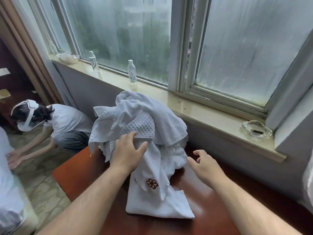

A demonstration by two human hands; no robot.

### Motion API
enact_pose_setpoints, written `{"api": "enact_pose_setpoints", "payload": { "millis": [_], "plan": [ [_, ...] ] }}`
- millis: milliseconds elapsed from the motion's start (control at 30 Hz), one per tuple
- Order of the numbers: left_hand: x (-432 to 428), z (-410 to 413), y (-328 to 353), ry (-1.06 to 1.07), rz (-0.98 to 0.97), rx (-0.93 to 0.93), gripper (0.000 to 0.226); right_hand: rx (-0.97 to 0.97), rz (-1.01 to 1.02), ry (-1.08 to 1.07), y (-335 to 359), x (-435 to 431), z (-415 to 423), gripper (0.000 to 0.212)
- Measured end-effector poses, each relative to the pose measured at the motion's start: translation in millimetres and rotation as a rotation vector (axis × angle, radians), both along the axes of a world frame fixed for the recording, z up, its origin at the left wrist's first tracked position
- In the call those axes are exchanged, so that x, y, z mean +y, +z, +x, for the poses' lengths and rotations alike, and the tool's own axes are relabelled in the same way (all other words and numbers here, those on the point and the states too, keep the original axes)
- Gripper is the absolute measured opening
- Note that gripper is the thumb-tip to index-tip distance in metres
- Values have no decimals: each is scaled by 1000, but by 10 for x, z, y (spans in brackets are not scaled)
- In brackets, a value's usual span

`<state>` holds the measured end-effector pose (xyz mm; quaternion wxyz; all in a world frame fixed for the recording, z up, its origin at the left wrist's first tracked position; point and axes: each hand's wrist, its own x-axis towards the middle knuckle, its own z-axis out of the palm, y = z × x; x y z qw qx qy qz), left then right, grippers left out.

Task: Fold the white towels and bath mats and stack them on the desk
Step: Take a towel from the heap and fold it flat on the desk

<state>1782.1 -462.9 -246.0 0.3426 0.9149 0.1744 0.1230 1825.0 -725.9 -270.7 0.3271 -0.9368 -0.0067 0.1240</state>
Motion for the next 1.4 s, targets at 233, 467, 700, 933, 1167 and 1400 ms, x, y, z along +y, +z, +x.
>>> {"api": "enact_pose_setpoints", "payload": {
  "millis": [233, 467, 700, 933, 1167, 1400],
  "plan": [
    [1120, 995, 11, 108, -13, -89, 95, -195, 70, -52, 151, 1299, 1185, 68],
    [1718, 1660, -263, -53, -245, 362, 130, 113, 166, -87, 50, 1995, 1848, 146],
    [2184, 1859, -274, -209, 161, 510, 127, 233, 279, -200, -148, 1995, 1936, 153],
    [2193, 1923, -375, -376, 0, 502, 118, 319, 312, -300, -198, 1965, 1831, 145],
    [2028, 1684, -362, -411, -28, 342, 90, 82, 582, -286, -317, 1967, 1516, 63],
    [1569, 1370, -44, -489, -206, 112, 64, 70, 838, -304, -146, 1905, 1099, 45]
  ]
}}
